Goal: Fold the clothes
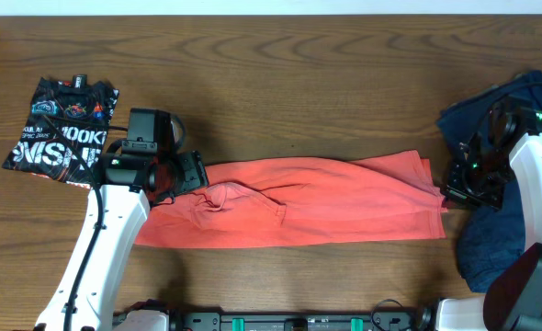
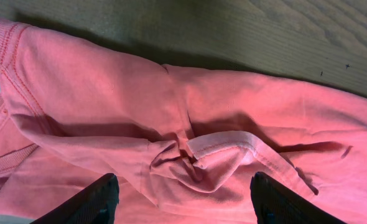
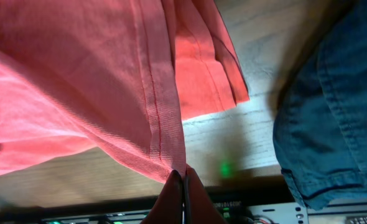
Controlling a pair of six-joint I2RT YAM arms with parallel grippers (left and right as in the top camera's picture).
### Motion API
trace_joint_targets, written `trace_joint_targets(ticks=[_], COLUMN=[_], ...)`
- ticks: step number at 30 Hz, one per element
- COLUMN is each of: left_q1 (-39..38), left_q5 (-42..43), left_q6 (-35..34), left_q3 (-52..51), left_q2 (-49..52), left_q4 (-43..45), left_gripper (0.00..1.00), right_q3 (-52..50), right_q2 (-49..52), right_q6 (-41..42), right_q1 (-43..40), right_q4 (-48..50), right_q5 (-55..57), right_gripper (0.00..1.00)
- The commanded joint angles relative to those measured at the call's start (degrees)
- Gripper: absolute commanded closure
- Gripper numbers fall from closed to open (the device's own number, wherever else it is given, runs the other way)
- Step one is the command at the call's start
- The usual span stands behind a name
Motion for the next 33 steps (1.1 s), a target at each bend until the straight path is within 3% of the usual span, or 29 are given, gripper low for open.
trace_joint_targets(ticks=[1, 7, 18, 28, 31, 33], left_q1=[0.2, 0.2, 0.2, 0.2, 0.2, 0.2], left_q5=[-0.3, -0.3, -0.3, -0.3, -0.3, -0.3], left_q6=[-0.1, -0.1, -0.1, -0.1, -0.1, -0.1], left_q3=[0.6, 0.6, 0.6, 0.6, 0.6, 0.6], left_q2=[-0.5, -0.5, -0.5, -0.5, -0.5, -0.5], left_q4=[0.0, 0.2, 0.7, 0.8, 0.8, 0.7], left_gripper=[0.30, 0.30, 0.30, 0.30, 0.30, 0.29], right_q3=[0.3, -0.1, -6.8, -12.4, -13.7, -14.1], right_q2=[-0.4, -0.4, -0.2, 0.0, 0.0, 0.0], right_q6=[0.5, 2.6, 4.6, 5.5, 5.4, 5.9], right_q1=[0.5, 0.6, 2.0, 2.3, 2.3, 2.2], right_q4=[-0.7, 0.0, 15.1, 22.4, 23.1, 22.4], right_q5=[1.7, 4.5, 4.3, 4.3, 5.5, 8.8], right_gripper=[0.99, 0.99, 0.99, 0.99, 0.96, 0.87])
